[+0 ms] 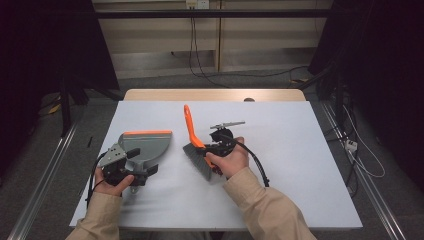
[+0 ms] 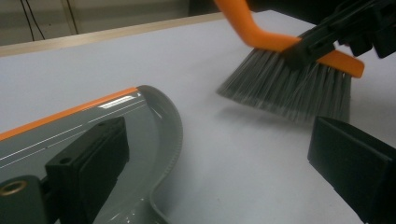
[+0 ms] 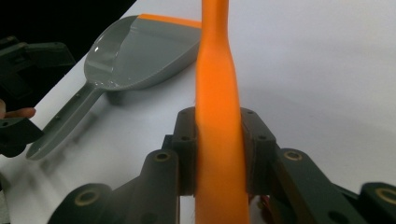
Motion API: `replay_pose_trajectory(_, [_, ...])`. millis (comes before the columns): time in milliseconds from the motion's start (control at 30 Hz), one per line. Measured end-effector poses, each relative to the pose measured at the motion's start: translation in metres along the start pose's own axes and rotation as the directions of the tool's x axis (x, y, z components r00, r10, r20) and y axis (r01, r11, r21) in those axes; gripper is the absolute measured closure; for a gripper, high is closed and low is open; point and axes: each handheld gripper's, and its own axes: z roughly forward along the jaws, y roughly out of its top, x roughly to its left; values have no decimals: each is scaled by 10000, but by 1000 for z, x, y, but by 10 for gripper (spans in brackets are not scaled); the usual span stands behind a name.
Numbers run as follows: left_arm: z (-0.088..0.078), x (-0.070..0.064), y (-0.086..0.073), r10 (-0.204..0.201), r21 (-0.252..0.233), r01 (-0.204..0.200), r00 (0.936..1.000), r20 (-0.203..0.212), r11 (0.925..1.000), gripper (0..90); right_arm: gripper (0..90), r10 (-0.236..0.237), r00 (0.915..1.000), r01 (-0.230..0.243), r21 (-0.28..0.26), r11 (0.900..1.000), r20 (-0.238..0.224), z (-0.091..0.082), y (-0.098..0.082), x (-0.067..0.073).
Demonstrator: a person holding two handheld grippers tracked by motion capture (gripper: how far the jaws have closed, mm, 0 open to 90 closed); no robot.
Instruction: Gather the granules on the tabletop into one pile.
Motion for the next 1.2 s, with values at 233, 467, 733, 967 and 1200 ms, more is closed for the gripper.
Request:
replay_pose_trajectory(233, [-1, 0, 0, -4, -22, 4, 10000, -43, 10000, 53, 715, 488, 9975, -509, 394, 9979, 509, 8, -6, -10])
replay_pose_trajectory(467, [0, -1, 0, 96, 62, -96, 9999, -73, 9999, 53, 715, 850, 9912, -891, 368, 9953, 1011, -12, -13, -27])
replay_pose_trajectory(733, [1, -1, 1, 112, 66, -112, 9999, -76, 9999, 53, 715, 949, 9876, -994, 307, 9946, 1255, -23, -16, -37])
replay_pose_trajectory(967, [1, -2, 1, 121, 39, -121, 9999, -70, 9999, 53, 714, 1121, 9846, -1164, 249, 9929, 1342, -29, -19, -43])
replay_pose_trajectory(1200, [1, -2, 1, 91, -9, -91, 9999, -80, 10000, 53, 714, 1148, 9827, -1188, 195, 9927, 1454, -34, -19, -48])
